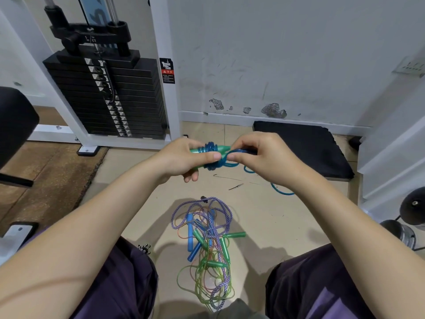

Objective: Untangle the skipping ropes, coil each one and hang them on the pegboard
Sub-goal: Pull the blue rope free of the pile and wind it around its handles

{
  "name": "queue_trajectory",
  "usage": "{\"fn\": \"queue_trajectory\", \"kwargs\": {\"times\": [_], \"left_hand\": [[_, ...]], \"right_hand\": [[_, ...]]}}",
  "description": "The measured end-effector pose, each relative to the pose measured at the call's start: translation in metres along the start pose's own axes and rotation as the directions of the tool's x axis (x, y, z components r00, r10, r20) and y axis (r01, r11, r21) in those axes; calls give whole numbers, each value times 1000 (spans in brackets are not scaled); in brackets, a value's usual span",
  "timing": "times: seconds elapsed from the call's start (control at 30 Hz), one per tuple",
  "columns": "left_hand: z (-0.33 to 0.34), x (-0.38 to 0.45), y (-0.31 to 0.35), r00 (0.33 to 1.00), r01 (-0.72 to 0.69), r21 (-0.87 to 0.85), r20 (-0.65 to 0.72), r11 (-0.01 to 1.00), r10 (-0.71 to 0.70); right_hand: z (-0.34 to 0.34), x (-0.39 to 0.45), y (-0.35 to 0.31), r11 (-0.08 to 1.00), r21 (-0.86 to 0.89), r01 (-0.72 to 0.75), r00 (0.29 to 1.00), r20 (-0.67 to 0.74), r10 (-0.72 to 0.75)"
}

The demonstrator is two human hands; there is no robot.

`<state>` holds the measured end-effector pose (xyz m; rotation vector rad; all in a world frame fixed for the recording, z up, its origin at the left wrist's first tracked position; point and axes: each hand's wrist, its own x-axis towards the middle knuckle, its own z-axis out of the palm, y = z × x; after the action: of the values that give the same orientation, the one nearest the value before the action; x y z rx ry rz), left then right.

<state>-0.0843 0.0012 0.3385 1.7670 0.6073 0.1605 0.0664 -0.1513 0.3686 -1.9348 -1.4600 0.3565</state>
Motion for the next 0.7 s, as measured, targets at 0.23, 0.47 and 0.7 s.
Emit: {"fn": "queue_trajectory", "kwargs": {"times": [0.23, 0.47, 0.7], "left_hand": [[-4, -5, 2, 963, 48, -27, 267, 999, -39], [2, -2, 2, 984, 52, -156, 177, 986, -24], [9, 6, -1, 988, 34, -383, -128, 923, -90]], "right_hand": [[1, -2, -3, 989, 148, 16, 999, 39, -22], [1, -1, -4, 956, 295, 0, 998, 61, -18], [4, -1, -3, 950, 311, -22, 996, 93, -7]]}}
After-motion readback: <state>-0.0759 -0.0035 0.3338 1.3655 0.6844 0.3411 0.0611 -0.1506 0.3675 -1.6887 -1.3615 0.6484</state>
